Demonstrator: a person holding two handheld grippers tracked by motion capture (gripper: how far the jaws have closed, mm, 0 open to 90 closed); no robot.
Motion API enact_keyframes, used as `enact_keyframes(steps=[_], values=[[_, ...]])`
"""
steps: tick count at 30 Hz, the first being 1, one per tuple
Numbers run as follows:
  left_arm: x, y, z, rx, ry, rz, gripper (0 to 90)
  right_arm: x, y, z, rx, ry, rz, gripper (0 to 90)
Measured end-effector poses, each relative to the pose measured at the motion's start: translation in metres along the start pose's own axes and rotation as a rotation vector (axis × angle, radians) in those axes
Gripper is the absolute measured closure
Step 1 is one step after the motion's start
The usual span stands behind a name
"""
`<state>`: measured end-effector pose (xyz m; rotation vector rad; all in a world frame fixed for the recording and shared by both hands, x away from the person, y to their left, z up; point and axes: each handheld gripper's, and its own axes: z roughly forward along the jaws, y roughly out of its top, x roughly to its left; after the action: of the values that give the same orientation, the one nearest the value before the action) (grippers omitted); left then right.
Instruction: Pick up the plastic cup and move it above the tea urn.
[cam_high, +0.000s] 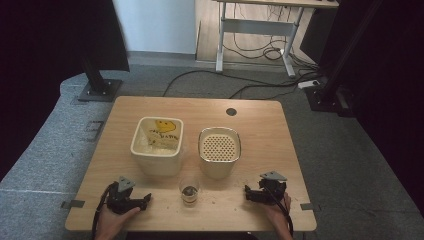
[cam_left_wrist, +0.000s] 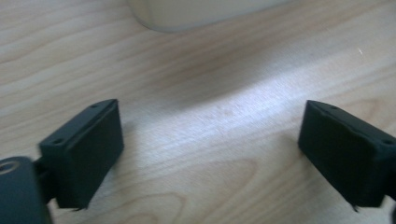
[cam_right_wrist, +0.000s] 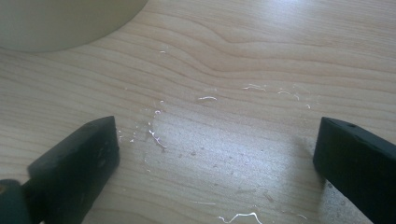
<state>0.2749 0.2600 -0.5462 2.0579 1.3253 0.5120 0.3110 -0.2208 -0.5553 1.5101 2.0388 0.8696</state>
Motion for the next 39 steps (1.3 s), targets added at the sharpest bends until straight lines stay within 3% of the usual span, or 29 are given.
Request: enact_keyframes(steps=[6, 8, 14, 15, 16, 19, 21, 22, 23, 30, 39], values=[[0.003, 0.0, -0.003, -0.028, 0.022, -0.002, 9.9, 0.006, 0.001, -0.006, -0.045, 0.027, -0.004, 2.7], [0.002, -0.001, -0.005, -0.033, 0.025, 0.003, 10.7, 0.018, 0.005, -0.016, -0.111, 0.09, -0.016, 4.5], [-0.001, -0.002, -0.011, -0.043, 0.008, 0.016, 11.6, 0.052, 0.007, -0.031, -0.187, 0.215, -0.062, 6.8], [-0.001, -0.002, -0.011, -0.043, 0.008, 0.016, 12.4, 0.052, 0.007, -0.031, -0.187, 0.215, -0.062, 6.8], [-0.002, -0.002, -0.012, -0.043, -0.003, 0.018, 12.9, 0.068, 0.007, -0.035, -0.213, 0.281, -0.056, 9.0], [-0.004, -0.001, -0.012, -0.037, -0.01, 0.023, 13.6, 0.078, 0.007, -0.037, -0.224, 0.32, -0.058, 10.2], [-0.006, -0.001, -0.01, -0.029, -0.015, 0.025, 13.8, 0.099, 0.006, -0.035, -0.215, 0.382, -0.102, 10.3], [-0.006, -0.001, -0.01, -0.029, -0.015, 0.025, 13.8, 0.099, 0.006, -0.035, -0.215, 0.382, -0.102, 10.3], [-0.006, -0.001, -0.009, -0.024, -0.018, 0.026, 13.8, 0.112, 0.006, -0.033, -0.204, 0.396, -0.141, 10.9], [-0.003, -0.003, -0.012, -0.036, -0.008, 0.012, 13.8, 0.14, 0.003, -0.028, -0.198, 0.431, -0.202, 11.8], [0.001, -0.004, -0.011, -0.032, -0.005, 0.005, 13.9, 0.16, 0.014, -0.014, -0.204, 0.472, -0.233, 12.7]])
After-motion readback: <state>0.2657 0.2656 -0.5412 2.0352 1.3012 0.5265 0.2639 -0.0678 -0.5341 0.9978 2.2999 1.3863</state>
